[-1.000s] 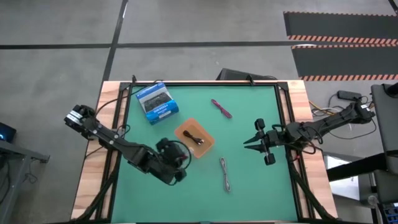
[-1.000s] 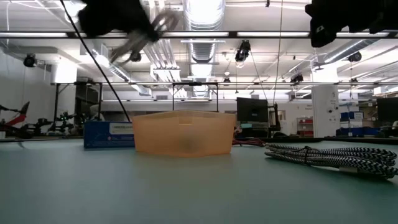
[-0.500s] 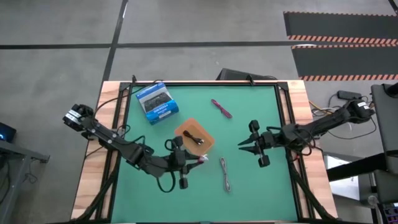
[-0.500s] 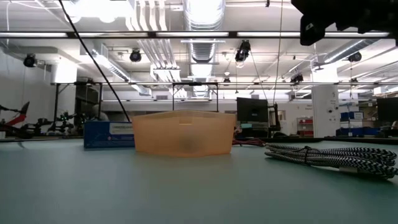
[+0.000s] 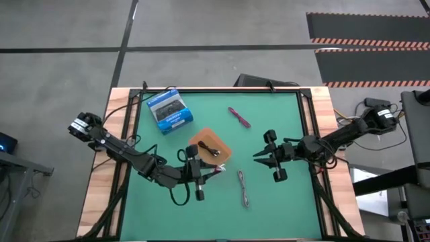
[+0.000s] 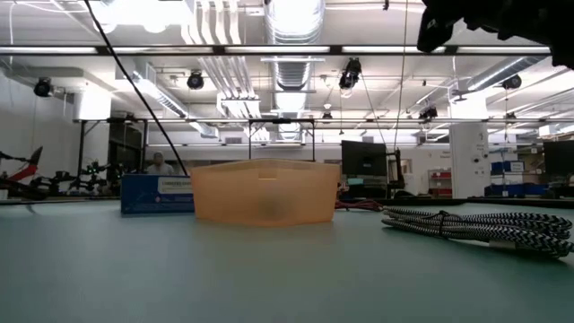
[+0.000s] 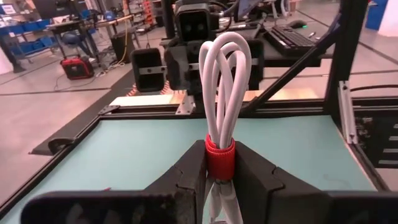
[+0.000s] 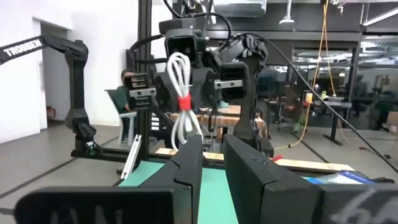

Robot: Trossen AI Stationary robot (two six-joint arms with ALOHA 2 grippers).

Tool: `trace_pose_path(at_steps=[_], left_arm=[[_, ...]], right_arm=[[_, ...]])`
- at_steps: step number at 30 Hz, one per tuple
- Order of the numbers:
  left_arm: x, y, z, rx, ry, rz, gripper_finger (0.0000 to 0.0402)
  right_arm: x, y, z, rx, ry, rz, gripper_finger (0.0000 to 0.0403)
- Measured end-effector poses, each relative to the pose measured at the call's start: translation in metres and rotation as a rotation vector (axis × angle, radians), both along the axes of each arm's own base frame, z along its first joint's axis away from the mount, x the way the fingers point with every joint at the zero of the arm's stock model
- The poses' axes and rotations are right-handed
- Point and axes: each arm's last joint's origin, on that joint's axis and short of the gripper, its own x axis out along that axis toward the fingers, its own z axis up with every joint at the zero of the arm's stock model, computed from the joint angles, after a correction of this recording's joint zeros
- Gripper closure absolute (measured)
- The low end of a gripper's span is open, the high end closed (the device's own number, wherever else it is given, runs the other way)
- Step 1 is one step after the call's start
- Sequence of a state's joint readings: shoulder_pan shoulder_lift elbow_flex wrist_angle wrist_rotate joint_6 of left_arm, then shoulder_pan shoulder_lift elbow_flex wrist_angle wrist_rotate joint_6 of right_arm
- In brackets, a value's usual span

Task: Pick and place USB-C Cables
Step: Put the white charger cable into the orange bin

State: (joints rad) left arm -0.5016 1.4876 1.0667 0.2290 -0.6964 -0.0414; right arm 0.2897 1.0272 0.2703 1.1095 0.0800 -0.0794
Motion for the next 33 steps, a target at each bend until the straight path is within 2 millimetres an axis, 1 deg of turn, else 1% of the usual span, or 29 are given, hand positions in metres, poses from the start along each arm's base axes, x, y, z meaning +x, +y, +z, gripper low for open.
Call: trace_pose_path(at_steps=[6, 8, 14, 17, 21, 24, 27, 30, 33], left_arm=[[0.002, 0.011, -0.012, -0.011, -0.017, 0.033, 0.0353], [0.002, 0.013, -0.015, -0.010, -0.018, 0.041, 0.0353], [0.002, 0.015, -0.018, 0.001, -0.007, 0.043, 0.0353], [0.002, 0.015, -0.018, 0.024, -0.002, 0.041, 0.0353], [0.002, 0.016, -0.019, 0.059, 0.008, 0.037, 0.0353], [0.002, 0.016, -0.019, 0.099, 0.017, 0.031, 0.0353], [0.002, 0.016, -0.019, 0.145, 0.028, 0.024, 0.0353], [0.001, 0.016, -0.018, 0.174, 0.033, 0.019, 0.0353], [-0.004, 0.019, -0.015, 0.190, 0.028, 0.017, 0.0353]], right_arm=[[0.024, 0.007, 0.006, -0.037, 0.011, -0.007, 0.0346], [0.031, 0.009, 0.009, -0.050, 0.007, -0.011, 0.0338], [0.052, 0.016, 0.017, -0.093, -0.010, -0.022, 0.0288], [0.062, 0.018, 0.020, -0.081, -0.012, -0.020, 0.0257], [0.073, 0.022, 0.020, -0.092, -0.009, -0.022, 0.0217], [0.080, 0.023, 0.020, -0.111, -0.006, -0.029, 0.0197], [0.086, 0.025, 0.021, -0.123, -0.010, -0.035, 0.0187], [0.091, 0.026, 0.020, -0.126, -0.004, -0.060, 0.0187], [0.096, 0.025, 0.018, -0.137, 0.004, -0.073, 0.0188]])
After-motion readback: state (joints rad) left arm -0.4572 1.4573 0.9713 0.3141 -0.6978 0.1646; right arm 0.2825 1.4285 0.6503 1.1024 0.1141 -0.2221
